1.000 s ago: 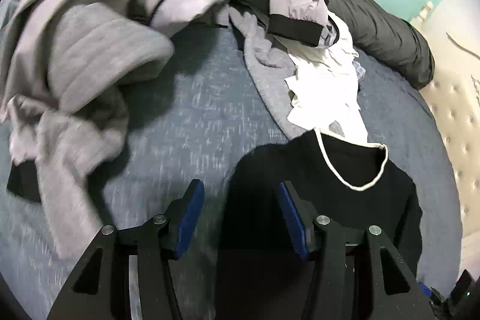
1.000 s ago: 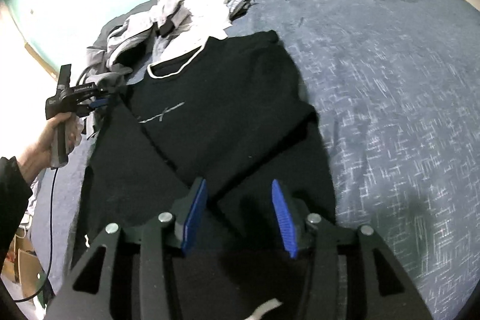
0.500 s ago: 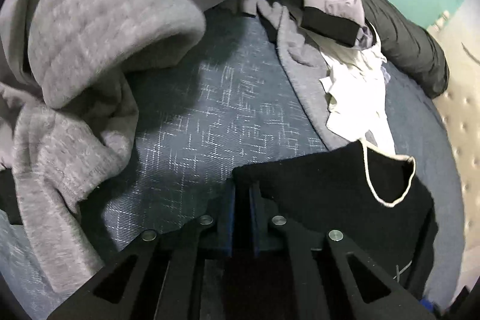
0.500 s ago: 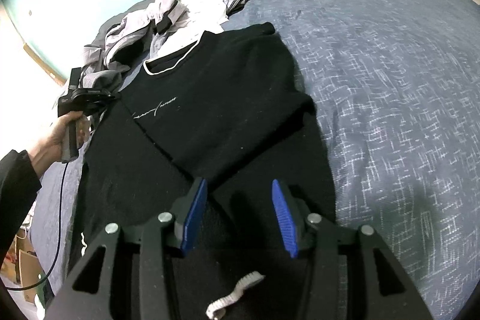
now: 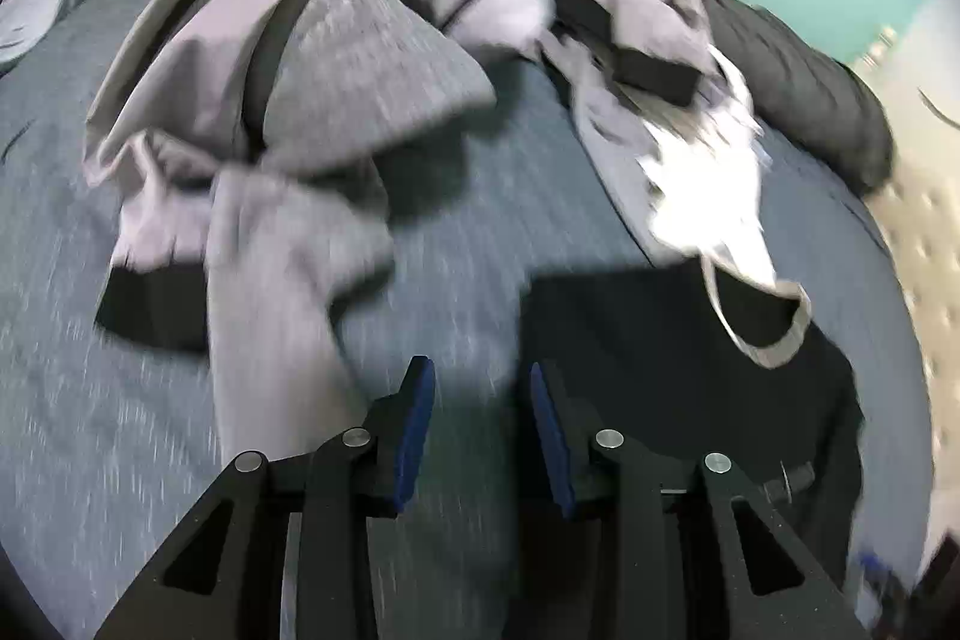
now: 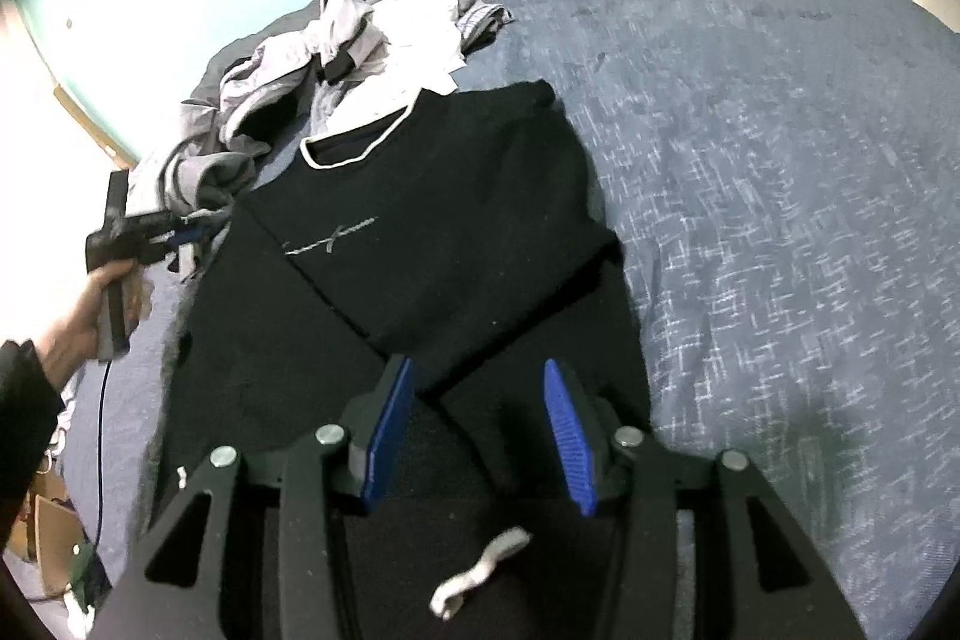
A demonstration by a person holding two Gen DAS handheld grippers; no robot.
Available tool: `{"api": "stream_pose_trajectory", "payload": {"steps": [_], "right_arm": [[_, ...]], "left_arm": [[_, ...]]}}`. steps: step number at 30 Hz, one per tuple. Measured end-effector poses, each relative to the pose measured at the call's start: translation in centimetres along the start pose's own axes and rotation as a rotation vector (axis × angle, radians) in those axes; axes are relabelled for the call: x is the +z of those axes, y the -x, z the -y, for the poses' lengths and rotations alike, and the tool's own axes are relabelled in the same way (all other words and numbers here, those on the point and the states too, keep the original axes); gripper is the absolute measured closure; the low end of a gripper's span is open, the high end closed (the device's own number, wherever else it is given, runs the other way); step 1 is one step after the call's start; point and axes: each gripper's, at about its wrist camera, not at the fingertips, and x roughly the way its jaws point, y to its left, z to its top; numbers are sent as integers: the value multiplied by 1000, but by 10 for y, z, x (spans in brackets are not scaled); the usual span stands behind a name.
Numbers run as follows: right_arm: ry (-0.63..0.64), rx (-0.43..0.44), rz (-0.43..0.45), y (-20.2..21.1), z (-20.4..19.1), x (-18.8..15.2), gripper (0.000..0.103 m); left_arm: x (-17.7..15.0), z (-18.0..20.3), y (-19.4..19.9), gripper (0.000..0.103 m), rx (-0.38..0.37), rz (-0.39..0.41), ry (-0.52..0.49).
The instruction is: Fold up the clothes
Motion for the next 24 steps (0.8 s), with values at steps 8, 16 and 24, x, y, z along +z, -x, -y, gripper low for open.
{"api": "stream_pose_trajectory", "payload": {"steps": [8,16,24], "right_arm": [[45,-7,-87,53,1,-8,57],[45,-17,-249,81,6,-61,57],[85,-33,-358,103,2,-111,57]], "left_arm": [[-103,15,74,62,-57,-68,-136],[-206,25,133,49,-104,-182,-178],[-275,27,166,49,-156,-267,-162]]}}
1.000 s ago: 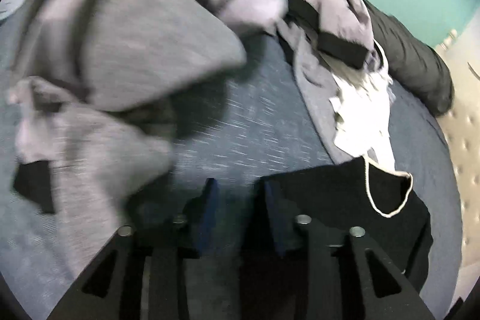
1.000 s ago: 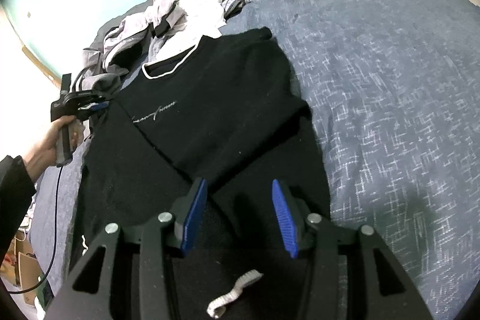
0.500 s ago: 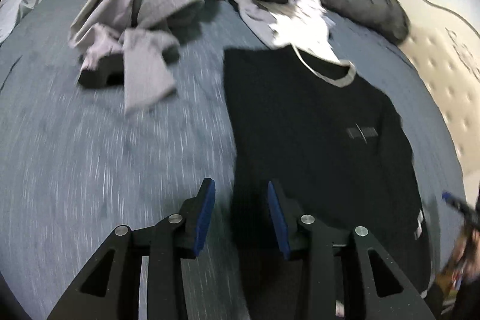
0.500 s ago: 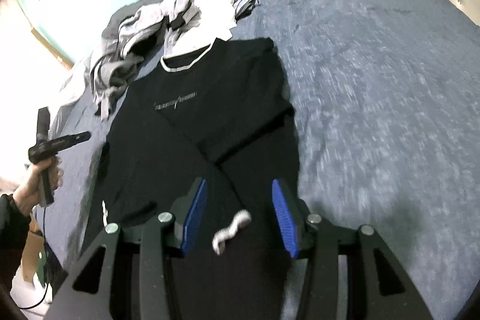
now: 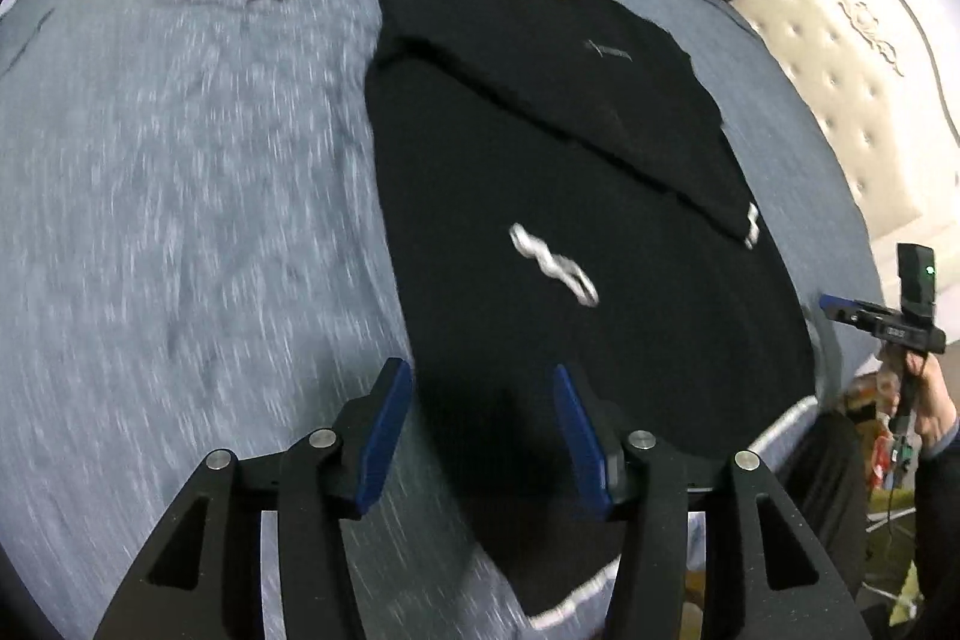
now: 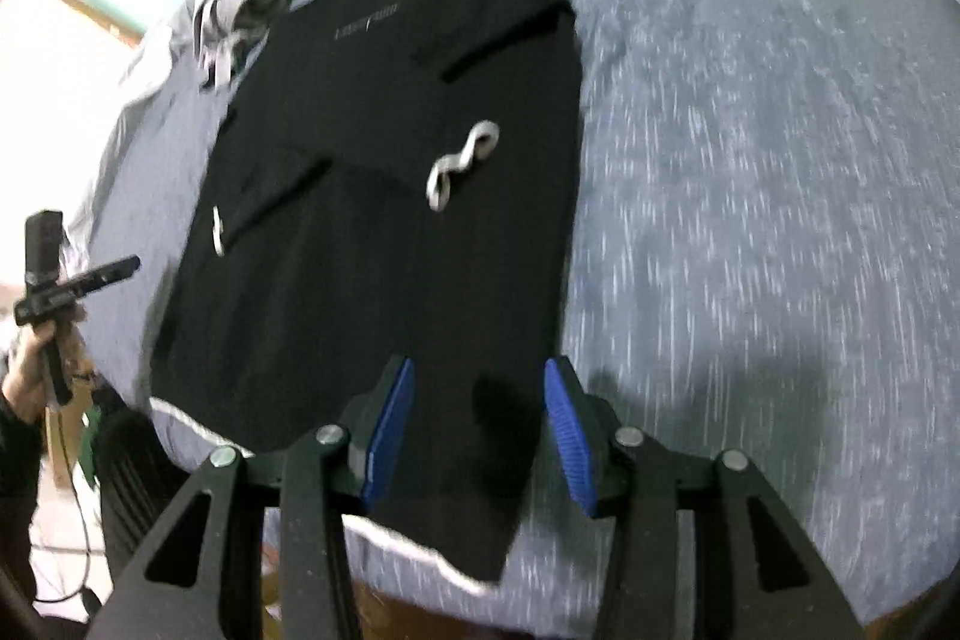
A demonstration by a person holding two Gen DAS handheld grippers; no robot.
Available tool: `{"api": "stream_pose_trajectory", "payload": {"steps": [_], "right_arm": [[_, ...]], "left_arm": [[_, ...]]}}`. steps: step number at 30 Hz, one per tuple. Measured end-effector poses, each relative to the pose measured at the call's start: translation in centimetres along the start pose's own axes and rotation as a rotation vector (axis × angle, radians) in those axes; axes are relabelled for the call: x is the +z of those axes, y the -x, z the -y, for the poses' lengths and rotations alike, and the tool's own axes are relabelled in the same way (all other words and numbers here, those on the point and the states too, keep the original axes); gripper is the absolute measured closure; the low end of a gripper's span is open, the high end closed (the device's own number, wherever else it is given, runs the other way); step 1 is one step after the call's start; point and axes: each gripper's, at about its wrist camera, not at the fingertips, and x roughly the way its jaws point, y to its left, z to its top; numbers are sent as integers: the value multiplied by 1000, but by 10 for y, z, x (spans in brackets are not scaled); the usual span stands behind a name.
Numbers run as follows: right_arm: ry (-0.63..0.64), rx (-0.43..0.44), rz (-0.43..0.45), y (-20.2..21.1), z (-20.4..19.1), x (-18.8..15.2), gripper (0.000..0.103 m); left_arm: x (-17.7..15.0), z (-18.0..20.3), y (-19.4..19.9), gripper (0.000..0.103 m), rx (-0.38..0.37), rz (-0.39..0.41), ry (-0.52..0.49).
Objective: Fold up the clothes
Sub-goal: 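Grasp the sweatshirt hem with both tools and lift it toward the collar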
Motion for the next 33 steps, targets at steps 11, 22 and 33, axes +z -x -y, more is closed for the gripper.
{"api": "stream_pose_trajectory", "payload": {"steps": [11,22,33], "right_arm": [[-52,8,-85,-12,7,-27,56],[-38,36,-153,-30,3,-39,50],[-43,74,-155,-35,-1,-43,59]], "left_arm": [[-57,4,-19,49,-51,-100,41],[-75,-1,-38,49,-48,-169,66],[-83,7,-42,62,-85,-170,59]]}}
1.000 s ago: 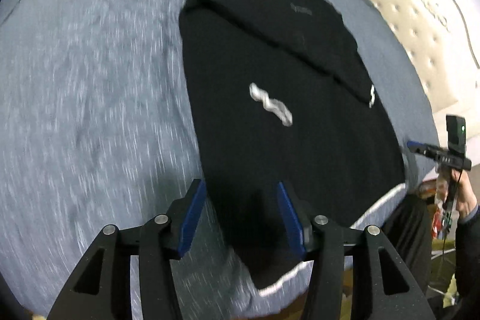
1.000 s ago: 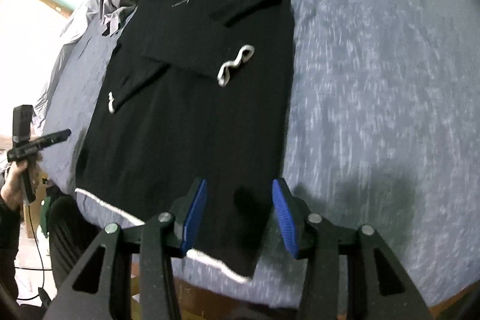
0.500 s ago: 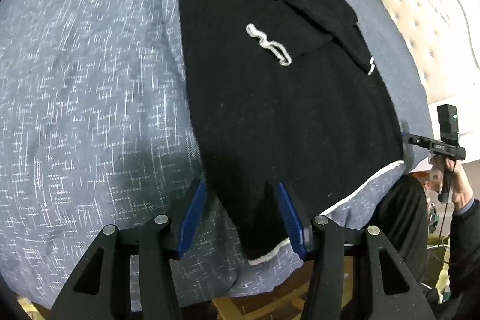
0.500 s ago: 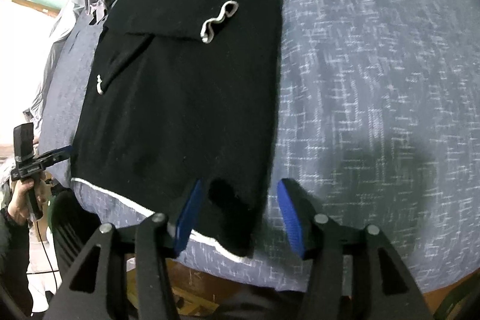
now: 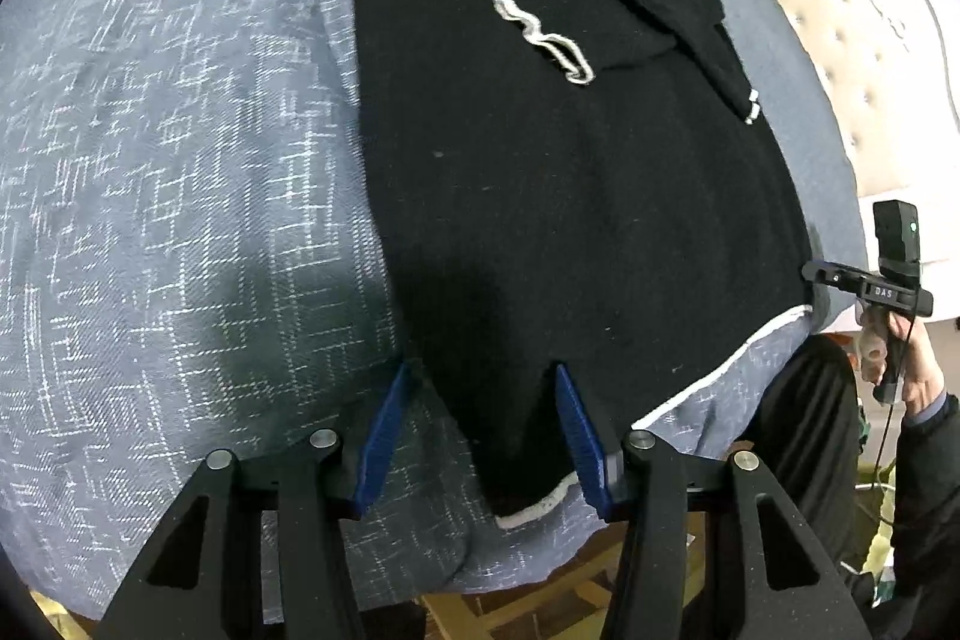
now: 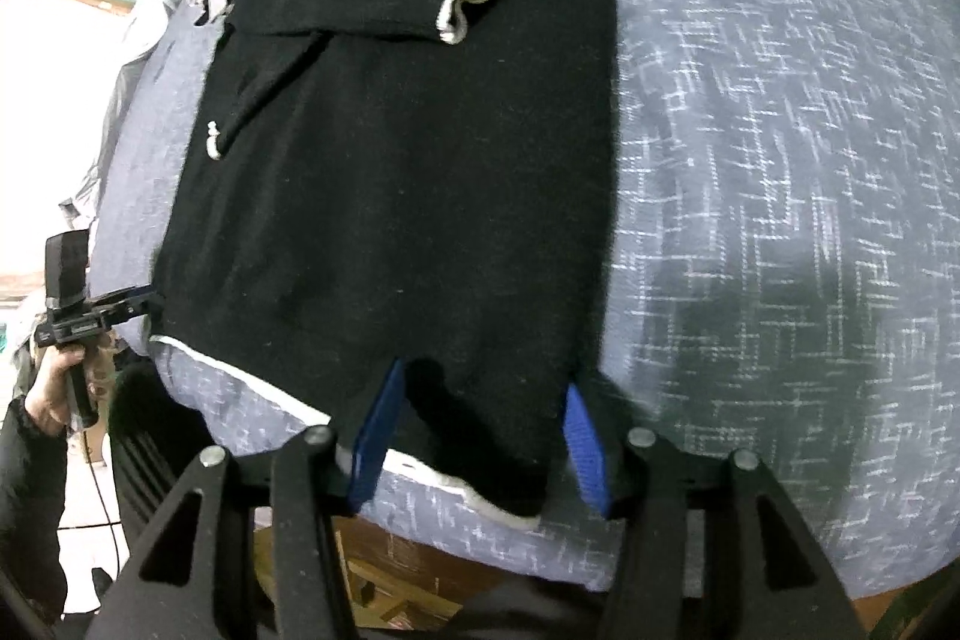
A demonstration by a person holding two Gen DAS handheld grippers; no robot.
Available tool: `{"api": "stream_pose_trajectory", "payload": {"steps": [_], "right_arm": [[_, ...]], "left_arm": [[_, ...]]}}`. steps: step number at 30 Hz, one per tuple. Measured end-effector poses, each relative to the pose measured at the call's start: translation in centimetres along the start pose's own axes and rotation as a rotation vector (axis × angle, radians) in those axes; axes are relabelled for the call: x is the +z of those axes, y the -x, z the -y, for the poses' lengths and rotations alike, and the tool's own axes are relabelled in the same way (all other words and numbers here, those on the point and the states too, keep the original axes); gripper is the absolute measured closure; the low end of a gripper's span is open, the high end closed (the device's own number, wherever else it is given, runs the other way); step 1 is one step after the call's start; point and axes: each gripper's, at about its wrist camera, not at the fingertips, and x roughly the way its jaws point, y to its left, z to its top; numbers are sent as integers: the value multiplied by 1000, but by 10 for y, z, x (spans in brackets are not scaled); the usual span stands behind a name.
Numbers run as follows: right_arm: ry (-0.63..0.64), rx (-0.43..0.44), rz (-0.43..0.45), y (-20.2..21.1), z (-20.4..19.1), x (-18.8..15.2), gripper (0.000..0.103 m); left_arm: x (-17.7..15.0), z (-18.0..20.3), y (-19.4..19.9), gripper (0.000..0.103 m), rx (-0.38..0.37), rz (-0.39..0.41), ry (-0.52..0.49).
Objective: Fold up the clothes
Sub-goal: 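Grasp the sweatshirt hem with both tools and lift it toward the collar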
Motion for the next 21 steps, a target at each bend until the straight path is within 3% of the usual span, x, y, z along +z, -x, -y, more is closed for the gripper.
{"api": "stream_pose_trajectory", "payload": {"steps": [4,7,13,21], "right_arm": [[25,-5,9,0,-6,-1,83],[35,-2,25,3,-8,-2,90],[70,17,77,24,-24,3,94],[125,28,155,56,-50,3,95]], "left_arm": [[-3,6,1,69,9,7,-21],[-7,6,4,83,12,15,-28],[-11,23,24,96,43,45,-126],[2,46,59,97,34,115,-216]]}}
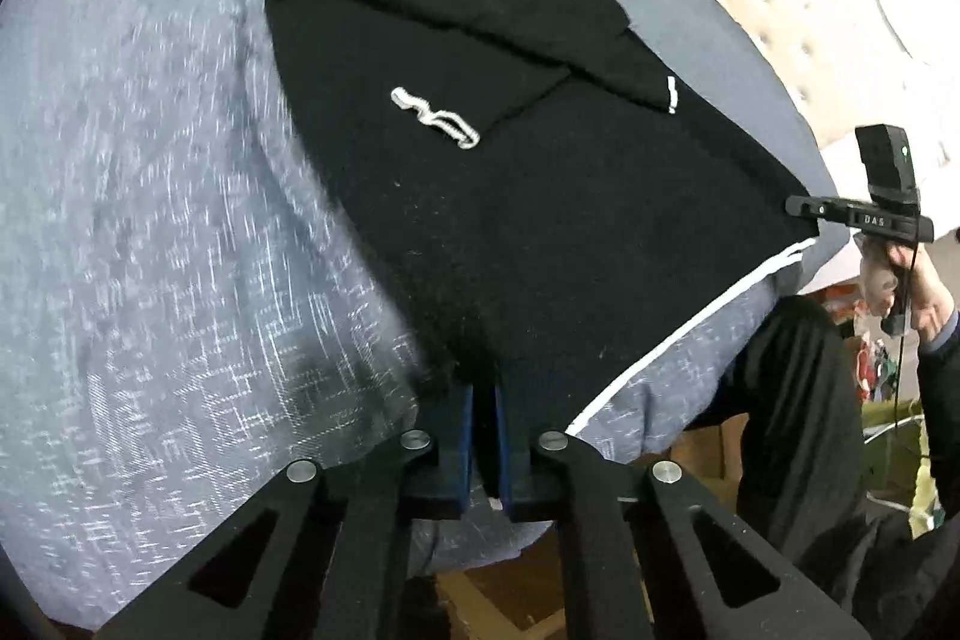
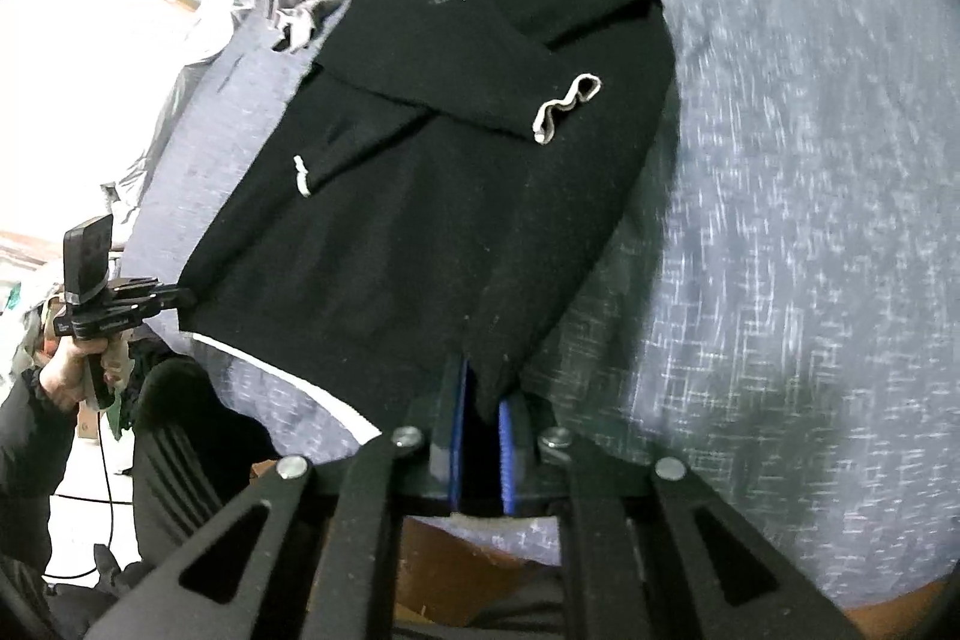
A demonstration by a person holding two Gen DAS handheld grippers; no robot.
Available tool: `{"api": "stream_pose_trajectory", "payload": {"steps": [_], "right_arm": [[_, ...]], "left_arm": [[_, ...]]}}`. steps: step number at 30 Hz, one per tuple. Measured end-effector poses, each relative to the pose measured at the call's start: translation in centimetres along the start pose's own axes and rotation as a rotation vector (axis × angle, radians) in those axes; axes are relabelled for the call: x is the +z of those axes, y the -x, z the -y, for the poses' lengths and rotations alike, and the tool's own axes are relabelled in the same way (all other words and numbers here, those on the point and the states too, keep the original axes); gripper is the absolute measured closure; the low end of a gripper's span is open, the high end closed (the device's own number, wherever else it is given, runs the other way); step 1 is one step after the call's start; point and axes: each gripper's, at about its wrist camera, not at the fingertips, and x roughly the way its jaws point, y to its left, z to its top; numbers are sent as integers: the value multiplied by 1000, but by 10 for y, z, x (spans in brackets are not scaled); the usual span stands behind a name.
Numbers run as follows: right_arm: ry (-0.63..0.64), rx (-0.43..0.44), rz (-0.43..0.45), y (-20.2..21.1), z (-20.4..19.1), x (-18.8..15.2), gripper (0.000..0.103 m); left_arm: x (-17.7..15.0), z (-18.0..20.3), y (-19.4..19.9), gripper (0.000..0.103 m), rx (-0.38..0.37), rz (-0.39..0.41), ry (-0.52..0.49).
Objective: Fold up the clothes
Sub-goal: 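Grasp the sweatshirt hem with both tools and lift it toward the collar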
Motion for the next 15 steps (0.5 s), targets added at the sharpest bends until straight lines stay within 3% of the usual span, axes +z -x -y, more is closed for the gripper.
{"api": "stream_pose_trajectory", "payload": {"steps": [15], "right_arm": [[77,48,78,48,-27,-15,96]], "left_arm": [[-7,10,53,97,0,64,-48]]}}
